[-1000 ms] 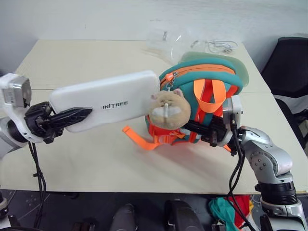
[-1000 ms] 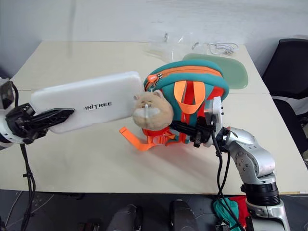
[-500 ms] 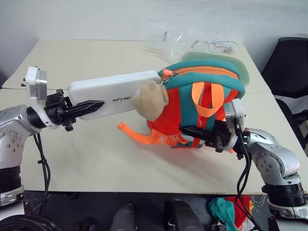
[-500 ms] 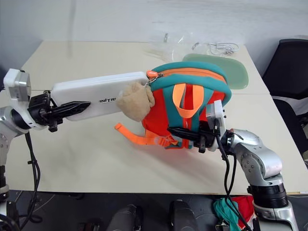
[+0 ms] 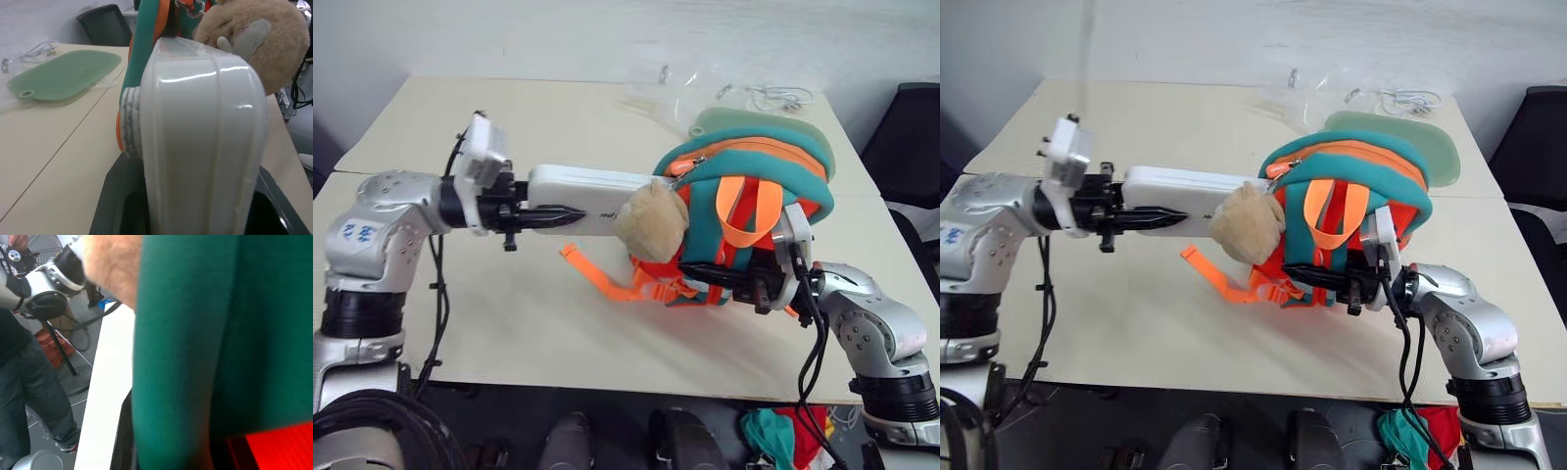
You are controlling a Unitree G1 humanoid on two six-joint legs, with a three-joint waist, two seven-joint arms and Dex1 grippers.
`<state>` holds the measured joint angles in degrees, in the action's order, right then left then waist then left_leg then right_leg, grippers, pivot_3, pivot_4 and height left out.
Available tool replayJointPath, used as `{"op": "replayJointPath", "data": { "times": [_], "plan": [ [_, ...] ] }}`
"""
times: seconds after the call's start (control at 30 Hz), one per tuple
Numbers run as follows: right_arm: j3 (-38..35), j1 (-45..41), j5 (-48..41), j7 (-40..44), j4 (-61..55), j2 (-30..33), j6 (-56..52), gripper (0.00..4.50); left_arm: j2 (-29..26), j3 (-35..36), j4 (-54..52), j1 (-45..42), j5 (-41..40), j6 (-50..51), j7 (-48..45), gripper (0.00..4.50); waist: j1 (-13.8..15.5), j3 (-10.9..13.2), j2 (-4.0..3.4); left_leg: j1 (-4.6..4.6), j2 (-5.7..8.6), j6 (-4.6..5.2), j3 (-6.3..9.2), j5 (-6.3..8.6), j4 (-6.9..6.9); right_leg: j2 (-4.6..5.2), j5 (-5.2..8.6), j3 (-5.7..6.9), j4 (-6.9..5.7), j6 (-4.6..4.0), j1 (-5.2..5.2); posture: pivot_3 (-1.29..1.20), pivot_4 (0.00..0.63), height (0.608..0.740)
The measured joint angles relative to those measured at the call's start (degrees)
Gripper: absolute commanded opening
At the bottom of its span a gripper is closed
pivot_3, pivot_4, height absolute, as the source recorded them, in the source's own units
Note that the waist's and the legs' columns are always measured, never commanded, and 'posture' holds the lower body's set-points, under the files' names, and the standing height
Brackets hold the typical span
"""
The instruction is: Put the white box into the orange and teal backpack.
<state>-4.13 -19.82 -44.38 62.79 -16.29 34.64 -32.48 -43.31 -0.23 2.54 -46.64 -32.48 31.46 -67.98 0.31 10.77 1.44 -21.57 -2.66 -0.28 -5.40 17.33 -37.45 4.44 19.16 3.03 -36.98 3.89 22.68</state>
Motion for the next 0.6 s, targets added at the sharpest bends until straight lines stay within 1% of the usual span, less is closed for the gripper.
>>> {"op": "replayJointPath", "data": {
  "times": [0.13, 0.2, 0.23, 0.37, 0.43, 0.6],
  "plan": [
    [0.0, -0.2, 0.0, 0.5, 0.0, 0.2, 0.0, 0.01, 4.8, -4.0, 4.3, -6.6, 4.9, -0.5, 0.7, 1.29, 0.2, 0.0, 0.0, -0.06, 0.01, 0.07, -0.02, 0.04, -0.18, -0.02, -0.04, -0.02, 0.0, 0.08, -0.01, 0.0, 0.15, 0.74],
    [0.2, -0.7, 0.0, 0.9, -0.1, 0.2, 0.0, 0.01, 8.2, -6.4, 6.2, -9.3, 6.9, -1.4, 1.2, 1.29, 0.2, 0.0, 0.0, -0.09, 0.0, 0.11, -0.06, 0.06, -0.27, -0.04, -0.07, -0.05, 0.01, 0.12, -0.01, 0.0, 0.15, 0.74],
    [0.2, -0.9, -0.1, 1.2, -0.1, 0.3, -0.1, 0.01, 10.8, -7.5, 8.0, -10.8, 8.0, -1.7, 1.7, 1.29, 0.2, 0.0, 0.0, -0.09, 0.0, 0.11, -0.06, 0.06, -0.3, -0.04, -0.07, -0.06, 0.0, 0.14, -0.02, 0.0, 0.15, 0.74],
    [0.4, -1.3, -0.4, 1.6, -0.4, 0.7, -0.6, 0.01, 18.6, -7.5, 12.4, -13.7, 7.5, -0.5, 2.9, 1.29, -0.4, 0.0, 0.02, -0.21, -0.05, 0.11, -0.05, 0.06, -0.34, -0.08, -0.09, -0.06, 0.0, 0.17, 0.07, 0.0, 0.15, 0.74],
    [0.2, -1.2, -0.7, 1.8, -0.5, 1.3, -1.3, 0.01, 20.7, -7.4, 14.7, -14.9, 7.3, -0.7, 2.8, 1.29, -0.7, 0.0, 0.0, -0.22, -0.07, 0.09, -0.07, 0.05, -0.34, -0.13, -0.09, -0.08, -0.03, 0.17, 0.13, 0.0, 0.15, 0.74],
    [0.2, -1.2, -1.1, 1.8, -1.6, 1.8, -2.5, 0.01, 24.7, -11.7, 22.1, -16.0, 14.7, -12.3, 1.5, 1.29, -0.4, 0.0, -0.01, -0.21, -0.08, 0.06, -0.06, 0.03, -0.41, -0.17, -0.09, -0.06, -0.05, 0.16, 0.13, 0.0, 0.15, 0.74]
  ]
}}
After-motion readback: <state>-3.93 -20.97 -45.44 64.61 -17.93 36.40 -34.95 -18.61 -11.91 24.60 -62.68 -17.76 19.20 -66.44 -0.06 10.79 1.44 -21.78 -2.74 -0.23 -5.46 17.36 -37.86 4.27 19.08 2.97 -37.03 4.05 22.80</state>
